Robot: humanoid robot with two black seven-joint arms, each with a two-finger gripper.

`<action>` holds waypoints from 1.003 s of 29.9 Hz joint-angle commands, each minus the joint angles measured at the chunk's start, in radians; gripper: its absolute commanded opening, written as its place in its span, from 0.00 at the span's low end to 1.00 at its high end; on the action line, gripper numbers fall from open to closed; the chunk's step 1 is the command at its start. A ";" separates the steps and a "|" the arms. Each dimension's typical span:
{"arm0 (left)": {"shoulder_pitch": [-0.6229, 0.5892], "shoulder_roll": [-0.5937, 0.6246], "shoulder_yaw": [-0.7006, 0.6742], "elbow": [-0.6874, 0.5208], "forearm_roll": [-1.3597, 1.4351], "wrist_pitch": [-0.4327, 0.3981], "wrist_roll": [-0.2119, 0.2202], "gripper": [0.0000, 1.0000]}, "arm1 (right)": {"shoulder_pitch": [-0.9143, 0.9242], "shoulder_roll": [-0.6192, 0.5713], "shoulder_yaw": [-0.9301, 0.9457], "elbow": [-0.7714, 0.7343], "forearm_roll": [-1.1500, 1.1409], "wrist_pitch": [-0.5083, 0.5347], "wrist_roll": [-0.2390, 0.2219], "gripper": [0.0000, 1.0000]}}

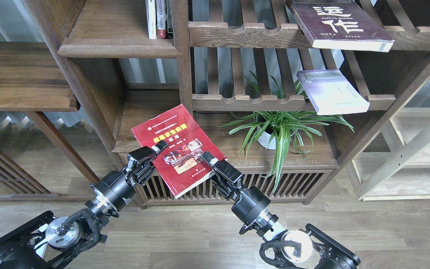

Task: Organize books on shelf
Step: 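Grasp the red book's edge with the left gripper, then lift the red book with the left gripper up to the upper shelf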

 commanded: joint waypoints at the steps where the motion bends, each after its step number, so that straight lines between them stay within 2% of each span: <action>1: 0.006 0.012 -0.014 -0.009 -0.001 0.000 0.001 0.00 | 0.008 0.000 0.044 -0.029 0.002 0.000 0.000 0.65; 3: 0.006 0.038 -0.019 -0.018 0.002 0.000 0.001 0.00 | 0.008 0.000 0.085 -0.043 0.000 0.000 0.000 0.68; 10: 0.012 0.144 -0.069 -0.070 0.074 0.000 -0.001 0.00 | 0.018 0.000 0.201 -0.060 -0.001 0.000 -0.001 0.68; 19: 0.044 0.351 -0.177 -0.277 0.221 0.000 0.004 0.00 | 0.028 0.000 0.202 -0.070 -0.053 0.000 -0.006 0.68; 24: 0.052 0.508 -0.229 -0.368 0.319 0.000 0.010 0.00 | 0.030 0.000 0.205 -0.083 -0.113 0.000 -0.006 0.68; 28: 0.053 0.566 -0.325 -0.402 0.381 0.000 0.010 0.00 | 0.030 -0.012 0.205 -0.084 -0.127 0.000 -0.006 0.68; 30: 0.053 0.572 -0.417 -0.422 0.416 0.000 0.013 0.00 | 0.028 -0.025 0.205 -0.086 -0.152 0.000 -0.006 0.68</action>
